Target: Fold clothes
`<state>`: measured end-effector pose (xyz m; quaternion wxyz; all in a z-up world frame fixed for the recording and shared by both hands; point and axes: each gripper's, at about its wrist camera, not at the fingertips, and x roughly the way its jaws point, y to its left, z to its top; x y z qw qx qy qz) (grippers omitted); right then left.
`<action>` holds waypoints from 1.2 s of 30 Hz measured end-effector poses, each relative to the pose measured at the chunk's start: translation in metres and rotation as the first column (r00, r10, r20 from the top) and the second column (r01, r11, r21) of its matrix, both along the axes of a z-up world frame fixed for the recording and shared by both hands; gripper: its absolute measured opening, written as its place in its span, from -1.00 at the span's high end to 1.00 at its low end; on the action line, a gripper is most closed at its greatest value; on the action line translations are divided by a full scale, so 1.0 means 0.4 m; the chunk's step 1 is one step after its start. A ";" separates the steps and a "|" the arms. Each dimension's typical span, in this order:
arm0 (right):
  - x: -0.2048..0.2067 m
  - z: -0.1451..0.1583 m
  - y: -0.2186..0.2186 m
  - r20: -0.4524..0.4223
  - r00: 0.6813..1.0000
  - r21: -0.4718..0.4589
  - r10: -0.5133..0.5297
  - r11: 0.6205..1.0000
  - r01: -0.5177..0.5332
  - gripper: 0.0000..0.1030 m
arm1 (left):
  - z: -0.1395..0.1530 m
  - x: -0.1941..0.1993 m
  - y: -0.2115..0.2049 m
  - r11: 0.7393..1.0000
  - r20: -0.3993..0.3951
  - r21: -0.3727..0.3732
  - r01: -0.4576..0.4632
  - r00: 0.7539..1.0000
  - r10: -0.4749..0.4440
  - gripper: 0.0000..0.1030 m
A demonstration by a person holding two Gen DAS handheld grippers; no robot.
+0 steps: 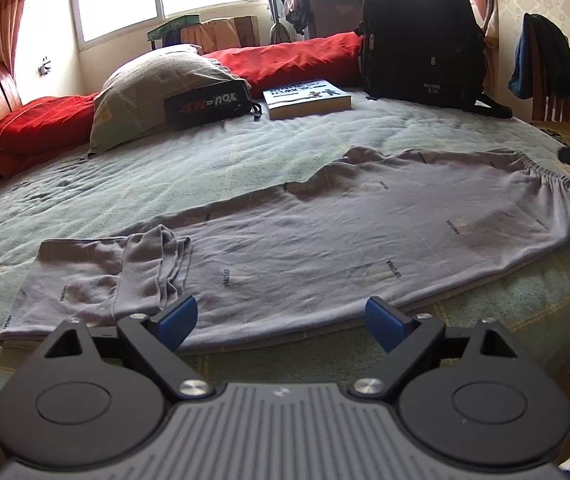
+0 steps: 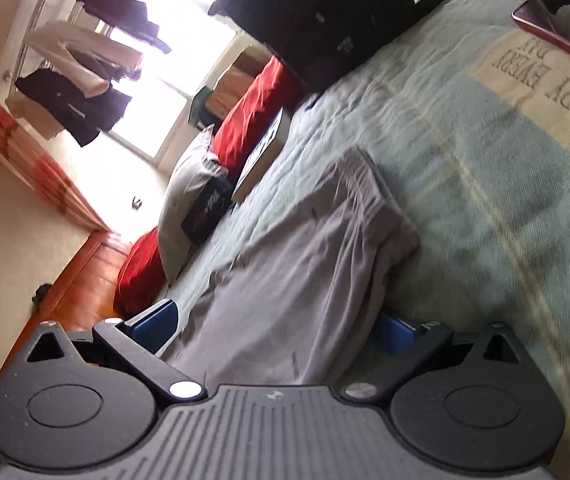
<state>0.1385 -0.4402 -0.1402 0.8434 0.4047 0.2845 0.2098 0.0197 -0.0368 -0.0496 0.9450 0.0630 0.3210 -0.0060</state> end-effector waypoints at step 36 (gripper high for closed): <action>0.059 -0.056 0.041 0.093 0.986 -0.037 -0.135 0.990 0.139 -0.20 | 0.006 -0.012 0.014 0.999 0.026 -0.038 0.003 1.000 -0.002 -0.76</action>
